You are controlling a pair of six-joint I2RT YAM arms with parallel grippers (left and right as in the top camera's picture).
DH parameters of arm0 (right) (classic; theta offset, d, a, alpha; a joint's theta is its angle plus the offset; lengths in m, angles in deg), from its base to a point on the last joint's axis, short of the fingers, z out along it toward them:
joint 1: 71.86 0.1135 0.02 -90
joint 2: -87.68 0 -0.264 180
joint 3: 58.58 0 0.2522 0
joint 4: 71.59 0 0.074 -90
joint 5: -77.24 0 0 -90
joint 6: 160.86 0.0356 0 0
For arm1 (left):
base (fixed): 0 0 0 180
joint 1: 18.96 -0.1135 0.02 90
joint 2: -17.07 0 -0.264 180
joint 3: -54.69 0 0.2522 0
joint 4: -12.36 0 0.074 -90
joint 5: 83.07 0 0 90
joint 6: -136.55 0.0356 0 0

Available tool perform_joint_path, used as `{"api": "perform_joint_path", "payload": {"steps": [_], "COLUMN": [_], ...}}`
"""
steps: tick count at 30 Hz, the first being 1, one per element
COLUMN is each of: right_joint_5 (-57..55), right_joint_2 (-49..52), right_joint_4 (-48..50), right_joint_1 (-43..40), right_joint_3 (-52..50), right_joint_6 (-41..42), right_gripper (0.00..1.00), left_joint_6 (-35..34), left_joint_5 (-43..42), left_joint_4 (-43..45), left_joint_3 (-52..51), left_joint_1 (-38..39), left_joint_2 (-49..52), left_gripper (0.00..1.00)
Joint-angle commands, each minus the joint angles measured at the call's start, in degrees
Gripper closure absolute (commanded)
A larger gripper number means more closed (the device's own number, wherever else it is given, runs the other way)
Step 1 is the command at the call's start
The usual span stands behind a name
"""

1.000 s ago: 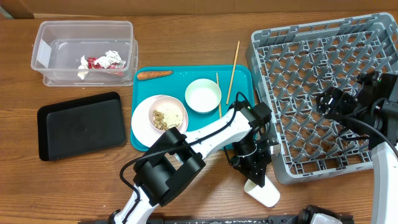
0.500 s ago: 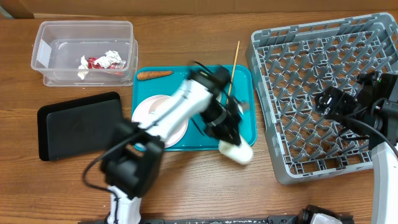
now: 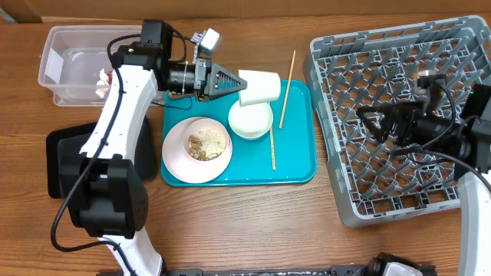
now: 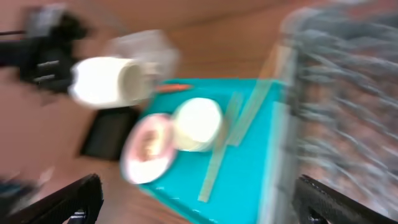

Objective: Sort waste into correct bins and load items into the dishwasher

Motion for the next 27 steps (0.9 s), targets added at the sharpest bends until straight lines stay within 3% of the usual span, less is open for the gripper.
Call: {"api": "perform_joint_path", "payload": {"steps": [1,5,9,16,27], "right_joint_5": [18.40,19.32,19.91,17.97,12.61], "right_joint_2": [4.15,8.59,10.71,10.80,12.15], "right_joint_4": [1.18,3.61,6.43,10.03,10.84], "right_joint_1": [1.99,6.93,11.54,15.52,16.33], "right_joint_3": [1.38,1.38,1.38,1.38,1.38], "right_joint_6": [-7.89,-7.85,-7.45,-7.43,-7.48], "right_gripper": [0.00,0.00,0.00,0.00,0.00], "left_joint_6": [-0.52,-0.70,-0.63,0.39,0.37], "left_joint_5": [-7.15,-4.24,4.72,3.72,-5.33], "left_joint_4": [0.04,-0.46,-3.34,-3.37,-1.57], "left_joint_3": [0.98,0.98,0.98,0.98,0.98], "left_joint_1": [1.22,3.87,6.49,9.33,9.49], "left_joint_2": [-1.29,-1.49,-2.14,-2.93,-4.11], "left_gripper": [0.96,0.96,0.96,0.96,0.96]}}
